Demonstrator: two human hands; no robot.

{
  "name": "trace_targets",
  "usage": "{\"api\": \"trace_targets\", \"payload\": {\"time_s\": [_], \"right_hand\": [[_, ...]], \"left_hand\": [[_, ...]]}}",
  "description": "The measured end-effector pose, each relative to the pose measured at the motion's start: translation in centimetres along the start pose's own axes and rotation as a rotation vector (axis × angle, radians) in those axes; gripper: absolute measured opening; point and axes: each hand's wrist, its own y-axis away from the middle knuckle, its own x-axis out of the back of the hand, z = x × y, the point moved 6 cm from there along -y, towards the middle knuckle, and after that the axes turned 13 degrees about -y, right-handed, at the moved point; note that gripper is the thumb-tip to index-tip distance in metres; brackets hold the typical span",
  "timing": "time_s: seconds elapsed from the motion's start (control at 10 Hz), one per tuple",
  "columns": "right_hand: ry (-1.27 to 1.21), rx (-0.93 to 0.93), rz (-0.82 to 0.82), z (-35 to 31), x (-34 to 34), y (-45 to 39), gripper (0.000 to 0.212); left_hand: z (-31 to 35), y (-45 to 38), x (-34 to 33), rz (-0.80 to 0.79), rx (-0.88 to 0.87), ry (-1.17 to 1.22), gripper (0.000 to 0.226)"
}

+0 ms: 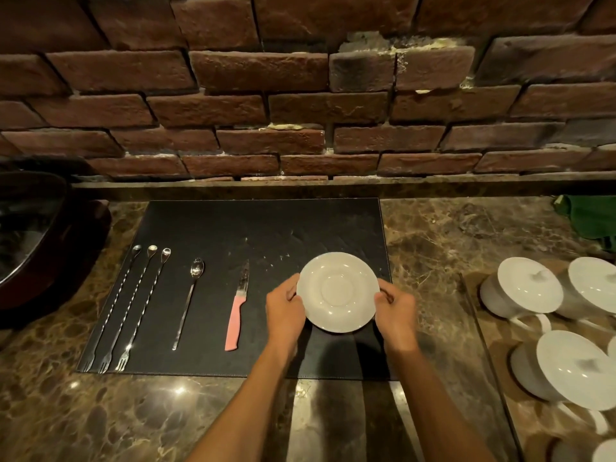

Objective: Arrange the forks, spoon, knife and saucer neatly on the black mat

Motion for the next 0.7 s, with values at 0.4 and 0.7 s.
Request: {"api": "trace_targets", "payload": {"time_s": [0.4,0.7], "right_hand": [[-0.02,0.01,-0.051,0.5,-1.7,-1.1,0.04],[-0.065,-0.14,0.009,1.2,-0.5,0.4,0.038]], "left_hand": [[-0.6,-2.0,0.4,0.0,-0.074,-0.058,0.058],[-1.4,-0.5,1.6,-0.003,0.041,-0.215,0.051]]}}
